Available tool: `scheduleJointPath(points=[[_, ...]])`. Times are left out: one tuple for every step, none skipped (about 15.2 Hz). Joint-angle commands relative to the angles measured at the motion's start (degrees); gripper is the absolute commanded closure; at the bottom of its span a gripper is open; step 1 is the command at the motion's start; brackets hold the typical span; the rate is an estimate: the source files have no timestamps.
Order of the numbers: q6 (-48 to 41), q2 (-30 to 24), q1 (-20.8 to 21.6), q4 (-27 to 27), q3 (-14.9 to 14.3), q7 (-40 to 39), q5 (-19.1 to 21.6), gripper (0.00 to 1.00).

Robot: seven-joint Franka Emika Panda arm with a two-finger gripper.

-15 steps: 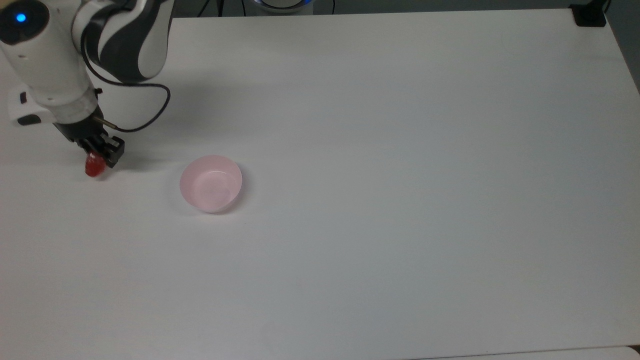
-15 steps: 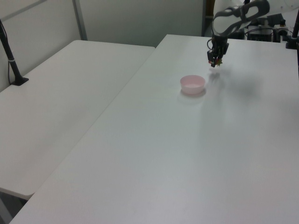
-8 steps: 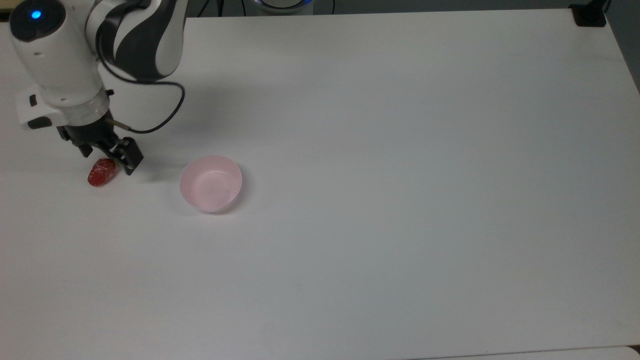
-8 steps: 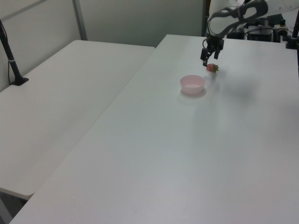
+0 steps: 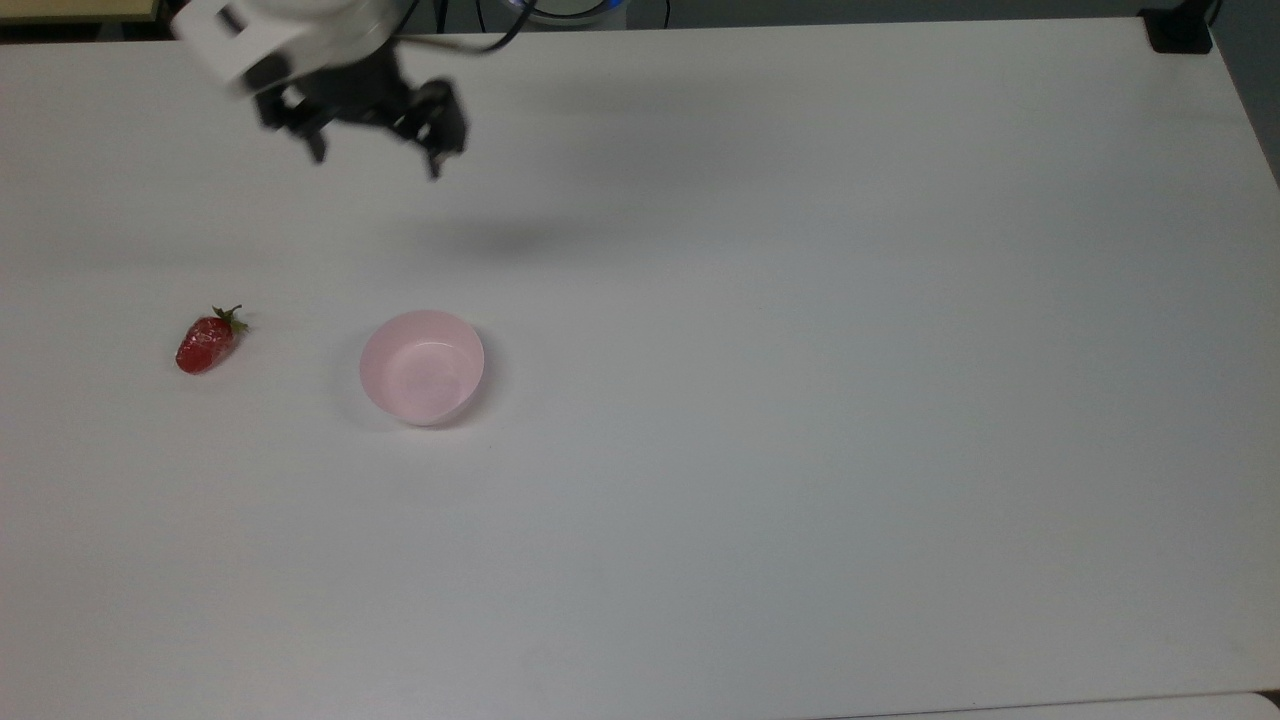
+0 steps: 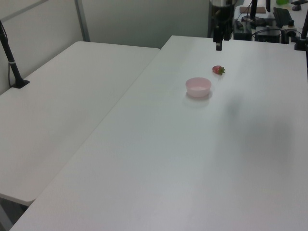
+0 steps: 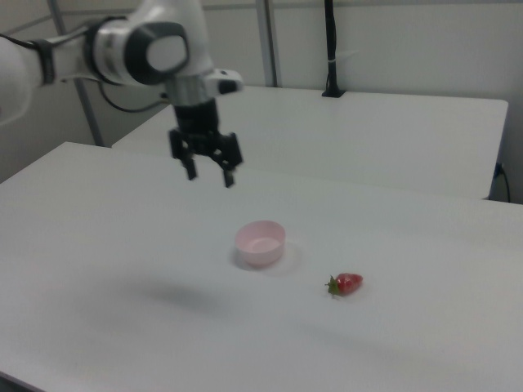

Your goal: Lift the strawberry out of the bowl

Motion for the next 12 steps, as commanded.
scheduleJointPath(points=[[-3.6, -6.4, 4.5, -4.3, -0.7, -0.9, -1.1, 0.00], [-3.6, -6.5, 4.5, -4.3, -0.5, -1.1, -1.1, 0.00], [-3.1, -6.6, 4.2, -4.4, -0.1, -1.0, -1.1, 0.00], [-2.9, -6.9, 3.9, -4.4, 0.0, -1.0, -1.1, 0.00], [-2.9, -7.2, 3.8, -4.5, 0.0, -1.0, -1.1, 0.00], [-2.9, -7.7, 3.6, -4.7, 0.0, -1.1, -0.7, 0.00], [-2.9, -8.3, 3.4, -5.7, 0.1, -1.0, -0.5, 0.00], [-2.9, -9.1, 2.4, -6.4, 0.8, -1.0, -0.5, 0.00], [-2.9, -9.2, -0.3, -6.4, 3.3, -1.0, -0.5, 0.00], [-2.9, -9.2, -3.7, -6.4, 6.5, -1.0, -0.5, 0.00], [-2.9, -9.2, -5.1, -6.4, 8.2, -1.0, -0.5, 0.00], [-2.9, -9.2, -5.1, -6.4, 8.3, -1.0, -0.5, 0.00]])
